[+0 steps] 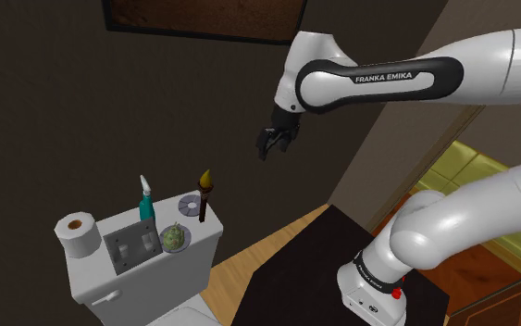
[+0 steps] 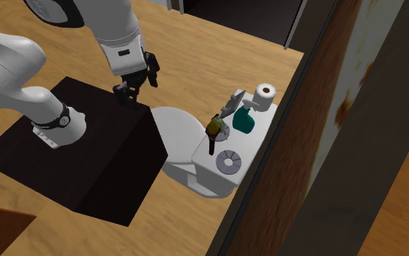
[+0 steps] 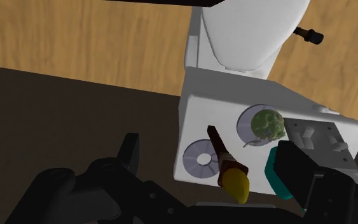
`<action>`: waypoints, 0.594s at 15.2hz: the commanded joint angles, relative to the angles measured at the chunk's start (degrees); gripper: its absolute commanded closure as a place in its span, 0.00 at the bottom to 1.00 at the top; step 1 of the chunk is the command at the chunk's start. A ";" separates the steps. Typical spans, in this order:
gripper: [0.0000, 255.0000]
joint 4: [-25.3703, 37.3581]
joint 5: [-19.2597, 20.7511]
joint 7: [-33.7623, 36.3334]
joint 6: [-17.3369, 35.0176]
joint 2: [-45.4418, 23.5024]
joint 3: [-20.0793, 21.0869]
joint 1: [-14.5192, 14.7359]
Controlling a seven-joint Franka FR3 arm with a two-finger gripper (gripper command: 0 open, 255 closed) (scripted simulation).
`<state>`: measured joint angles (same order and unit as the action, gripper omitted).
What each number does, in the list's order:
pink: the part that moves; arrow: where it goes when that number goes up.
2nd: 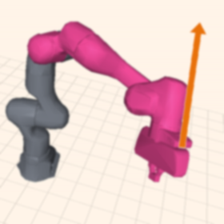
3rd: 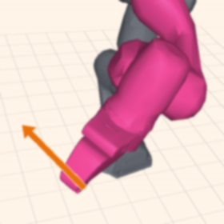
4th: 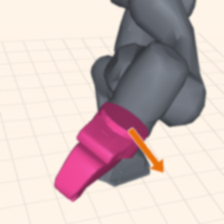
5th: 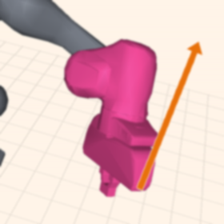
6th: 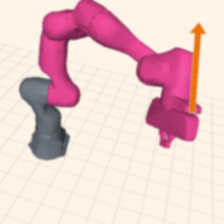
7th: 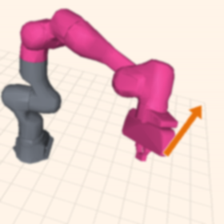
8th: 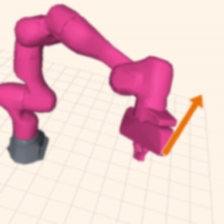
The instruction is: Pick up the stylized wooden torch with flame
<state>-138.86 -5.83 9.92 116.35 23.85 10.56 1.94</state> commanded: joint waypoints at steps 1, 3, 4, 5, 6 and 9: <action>0.00 0.37 0.06 0.92 4.23 -4.18 0.88 -0.01; 0.00 1.10 0.33 2.12 7.79 -8.16 1.82 0.08; 0.00 1.59 0.55 2.76 9.50 -10.22 2.27 0.12; 0.00 2.16 0.85 3.42 11.16 -12.31 2.70 0.16; 0.00 2.81 1.23 4.13 12.77 -14.44 3.10 0.20; 0.00 5.26 2.80 6.44 17.22 -20.99 4.12 0.40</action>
<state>-134.77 -3.67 15.56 131.99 5.41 14.37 2.32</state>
